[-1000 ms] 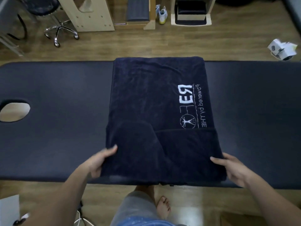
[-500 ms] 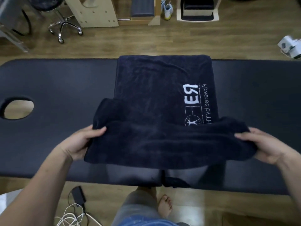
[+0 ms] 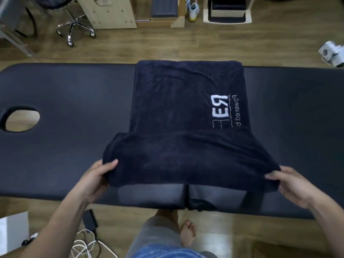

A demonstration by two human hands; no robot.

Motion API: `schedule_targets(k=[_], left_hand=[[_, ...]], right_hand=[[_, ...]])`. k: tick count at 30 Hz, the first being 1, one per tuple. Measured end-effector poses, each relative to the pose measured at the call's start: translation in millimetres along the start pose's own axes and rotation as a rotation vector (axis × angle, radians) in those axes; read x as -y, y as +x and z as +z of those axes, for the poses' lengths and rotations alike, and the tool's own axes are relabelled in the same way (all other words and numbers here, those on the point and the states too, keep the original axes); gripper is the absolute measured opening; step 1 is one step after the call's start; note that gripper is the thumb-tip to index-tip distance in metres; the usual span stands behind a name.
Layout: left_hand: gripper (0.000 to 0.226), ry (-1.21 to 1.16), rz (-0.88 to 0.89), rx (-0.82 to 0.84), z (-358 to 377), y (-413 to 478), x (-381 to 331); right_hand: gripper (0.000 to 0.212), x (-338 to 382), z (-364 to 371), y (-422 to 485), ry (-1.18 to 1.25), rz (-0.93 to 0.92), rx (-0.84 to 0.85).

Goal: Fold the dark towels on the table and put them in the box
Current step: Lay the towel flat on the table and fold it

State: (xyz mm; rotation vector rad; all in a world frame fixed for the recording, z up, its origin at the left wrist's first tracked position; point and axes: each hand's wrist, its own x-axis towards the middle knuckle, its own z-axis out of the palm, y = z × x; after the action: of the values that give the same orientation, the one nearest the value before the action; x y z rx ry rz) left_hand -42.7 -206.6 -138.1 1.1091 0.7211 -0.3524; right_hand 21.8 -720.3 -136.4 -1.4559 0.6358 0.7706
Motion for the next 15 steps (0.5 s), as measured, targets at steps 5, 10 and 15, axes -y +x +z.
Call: schedule_targets(k=[5, 10, 15], left_hand=[[0.062, 0.335, 0.019, -0.054, 4, -7, 23], [0.043, 0.553, -0.098, 0.008, -8, -20, 37], [0.03, 0.618, -0.238, 0.052, 6, -18, 28]], right_hand=[[0.026, -41, -1, -3, -0.313, 0.085, -0.105], [0.03, -63, 4, -12, -0.459, 0.203, -0.051], [0.035, -41, 24, -15, -0.483, 0.172, -0.09]])
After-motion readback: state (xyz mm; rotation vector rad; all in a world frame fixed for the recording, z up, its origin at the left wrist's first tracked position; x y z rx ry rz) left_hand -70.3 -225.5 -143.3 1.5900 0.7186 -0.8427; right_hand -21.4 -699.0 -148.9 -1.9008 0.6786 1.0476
